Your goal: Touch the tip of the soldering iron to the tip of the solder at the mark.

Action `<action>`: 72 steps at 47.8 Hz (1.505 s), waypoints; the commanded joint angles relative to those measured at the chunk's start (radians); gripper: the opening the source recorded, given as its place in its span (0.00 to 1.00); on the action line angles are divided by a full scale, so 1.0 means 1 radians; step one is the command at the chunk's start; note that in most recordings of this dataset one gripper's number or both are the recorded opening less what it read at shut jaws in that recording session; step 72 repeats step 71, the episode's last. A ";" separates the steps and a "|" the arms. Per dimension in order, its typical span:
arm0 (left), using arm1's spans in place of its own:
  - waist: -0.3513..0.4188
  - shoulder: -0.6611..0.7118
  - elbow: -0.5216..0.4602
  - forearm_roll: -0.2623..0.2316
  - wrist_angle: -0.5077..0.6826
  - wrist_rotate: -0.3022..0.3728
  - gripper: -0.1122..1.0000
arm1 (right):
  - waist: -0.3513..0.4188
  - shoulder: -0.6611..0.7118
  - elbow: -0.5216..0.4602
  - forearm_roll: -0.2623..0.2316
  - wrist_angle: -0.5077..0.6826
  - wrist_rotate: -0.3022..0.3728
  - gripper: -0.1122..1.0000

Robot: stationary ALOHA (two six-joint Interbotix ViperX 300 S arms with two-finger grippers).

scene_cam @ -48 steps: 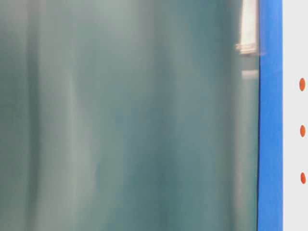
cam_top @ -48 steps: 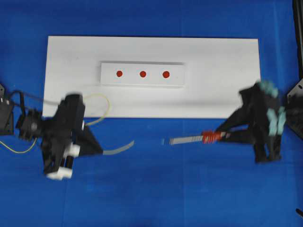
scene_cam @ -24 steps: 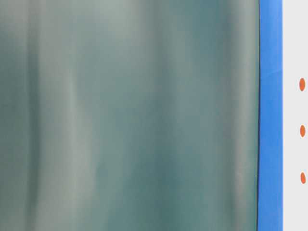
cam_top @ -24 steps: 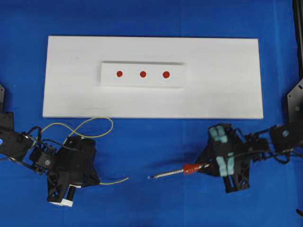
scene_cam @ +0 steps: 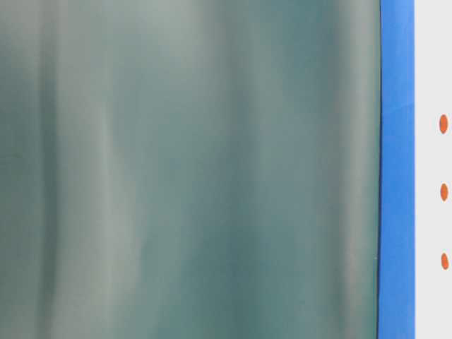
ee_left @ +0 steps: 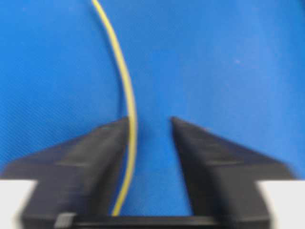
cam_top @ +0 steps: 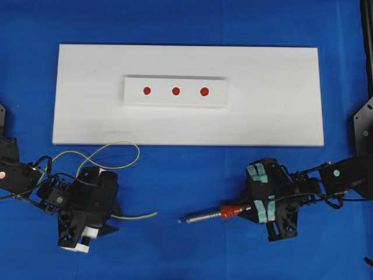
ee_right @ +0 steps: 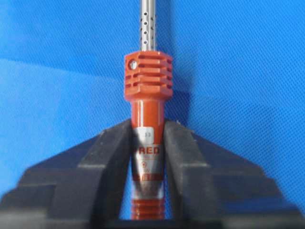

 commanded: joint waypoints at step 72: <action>0.495 -1.131 0.388 0.003 0.272 0.407 0.76 | -0.549 -1.089 0.291 -0.279 0.353 -0.092 0.84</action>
